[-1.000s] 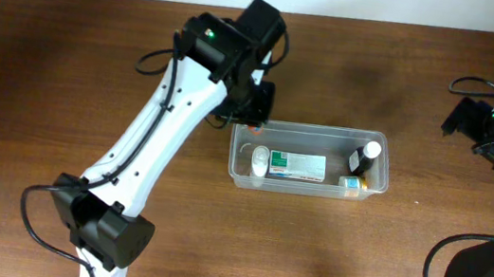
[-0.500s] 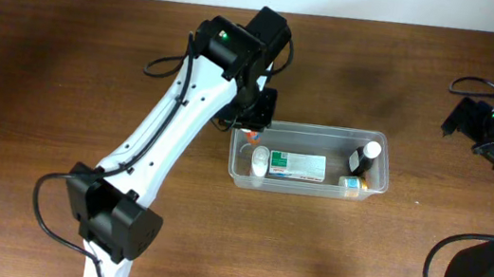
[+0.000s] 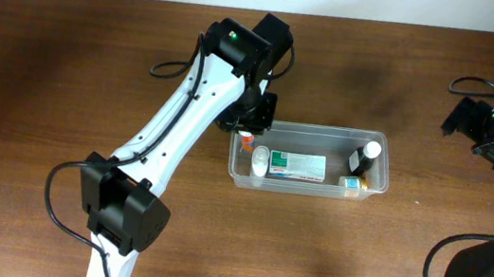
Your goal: Pack container
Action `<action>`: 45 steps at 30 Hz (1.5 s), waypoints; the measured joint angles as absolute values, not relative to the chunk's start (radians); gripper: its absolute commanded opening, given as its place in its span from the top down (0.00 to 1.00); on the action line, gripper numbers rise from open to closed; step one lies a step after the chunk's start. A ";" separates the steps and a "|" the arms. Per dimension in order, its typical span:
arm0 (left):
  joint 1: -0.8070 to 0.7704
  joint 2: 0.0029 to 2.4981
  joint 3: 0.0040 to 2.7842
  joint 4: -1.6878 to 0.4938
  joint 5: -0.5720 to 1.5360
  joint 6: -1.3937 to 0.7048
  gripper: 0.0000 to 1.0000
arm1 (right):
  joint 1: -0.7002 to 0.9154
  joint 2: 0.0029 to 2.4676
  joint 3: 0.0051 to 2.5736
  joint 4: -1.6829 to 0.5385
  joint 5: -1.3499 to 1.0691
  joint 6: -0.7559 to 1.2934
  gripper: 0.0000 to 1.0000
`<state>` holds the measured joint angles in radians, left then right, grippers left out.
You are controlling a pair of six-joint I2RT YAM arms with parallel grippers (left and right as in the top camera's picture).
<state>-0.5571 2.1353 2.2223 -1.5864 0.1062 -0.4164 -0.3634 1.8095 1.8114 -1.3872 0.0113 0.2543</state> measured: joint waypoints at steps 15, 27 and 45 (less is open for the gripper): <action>-0.557 2.136 2.121 -1.523 0.100 -0.420 0.77 | -0.363 1.810 1.811 -1.387 0.011 0.255 0.02; -0.557 2.136 2.080 -1.486 0.097 -0.420 0.67 | -0.363 1.810 1.811 -1.387 0.011 0.255 0.02; -0.557 2.138 2.077 -1.428 0.081 -0.427 0.50 | -0.363 1.810 1.811 -1.387 0.011 0.254 0.02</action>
<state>-0.5571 2.1380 2.0773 -1.4284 0.0807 -0.4274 -0.3634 1.8095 1.8114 -1.3872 0.0113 0.2543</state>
